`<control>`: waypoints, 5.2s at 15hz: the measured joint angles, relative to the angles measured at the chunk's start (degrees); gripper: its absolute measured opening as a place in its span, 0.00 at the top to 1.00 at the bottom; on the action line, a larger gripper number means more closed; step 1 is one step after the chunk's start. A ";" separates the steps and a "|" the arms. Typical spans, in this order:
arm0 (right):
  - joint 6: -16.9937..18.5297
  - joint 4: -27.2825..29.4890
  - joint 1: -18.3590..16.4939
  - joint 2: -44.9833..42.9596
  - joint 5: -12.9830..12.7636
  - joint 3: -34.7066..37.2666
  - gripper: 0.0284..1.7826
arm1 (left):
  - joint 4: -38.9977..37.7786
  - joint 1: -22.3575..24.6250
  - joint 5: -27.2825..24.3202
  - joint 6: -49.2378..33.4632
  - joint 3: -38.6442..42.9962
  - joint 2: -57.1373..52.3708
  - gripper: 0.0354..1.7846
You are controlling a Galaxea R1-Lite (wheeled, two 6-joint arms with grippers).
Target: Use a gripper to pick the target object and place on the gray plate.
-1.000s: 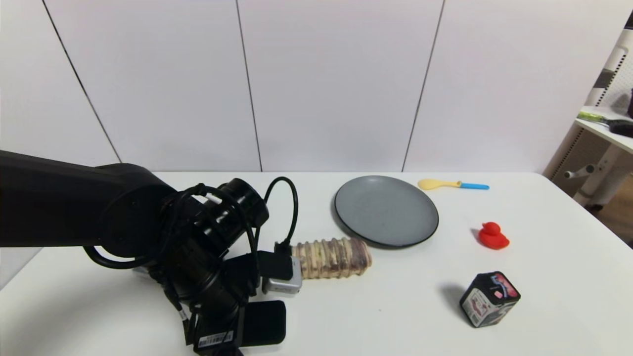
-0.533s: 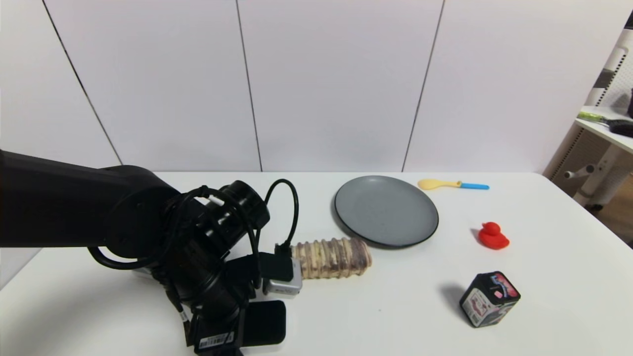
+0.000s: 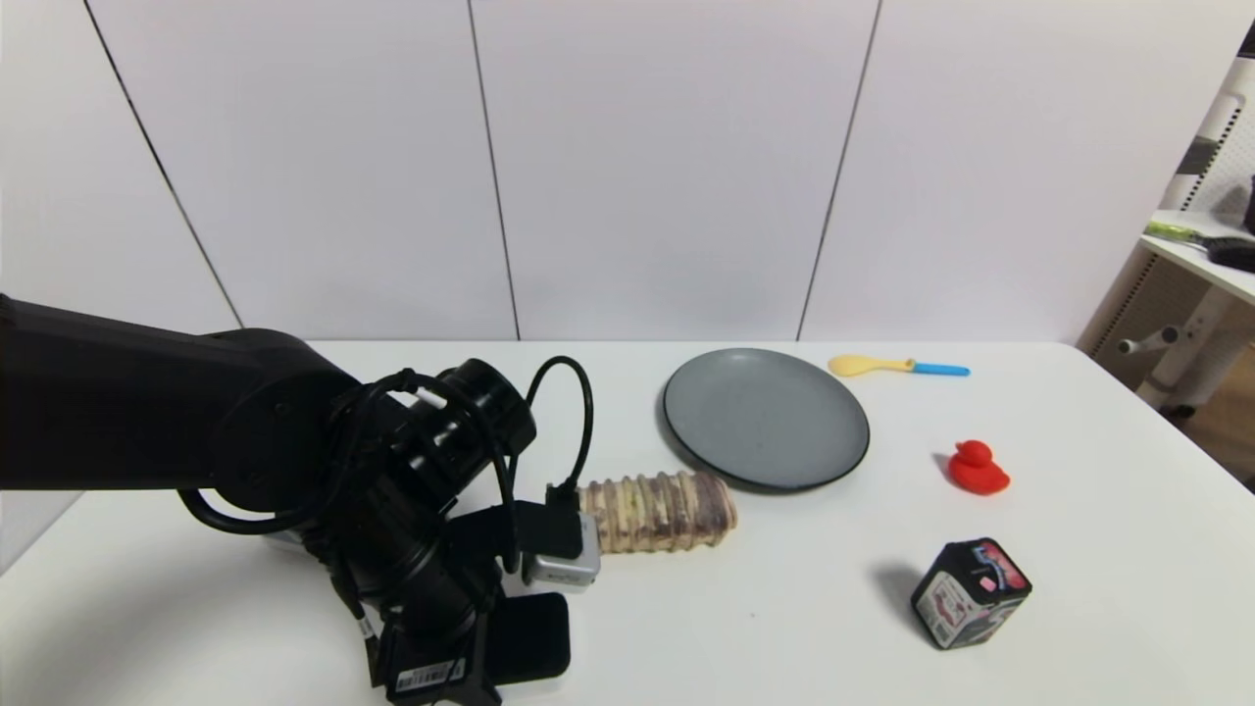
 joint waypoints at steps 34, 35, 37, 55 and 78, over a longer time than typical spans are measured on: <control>0.00 0.00 -0.04 0.00 0.02 0.00 0.04 | -37.47 -1.71 -9.37 -1.29 -48.25 33.29 0.45; -0.02 0.00 -0.04 0.00 0.00 0.00 0.04 | -37.47 -1.73 -9.44 -1.33 -48.25 33.71 0.45; 0.00 0.00 -0.01 0.00 -0.02 0.00 0.04 | -37.56 -1.76 -9.44 -1.30 -48.25 34.15 0.45; -0.02 0.00 0.00 0.00 0.00 0.00 0.04 | -37.01 -1.73 -10.67 -1.18 -48.21 35.96 0.31; 0.00 0.00 -0.01 0.00 -0.02 0.00 0.04 | -11.06 16.59 4.96 -17.44 14.87 -46.40 0.06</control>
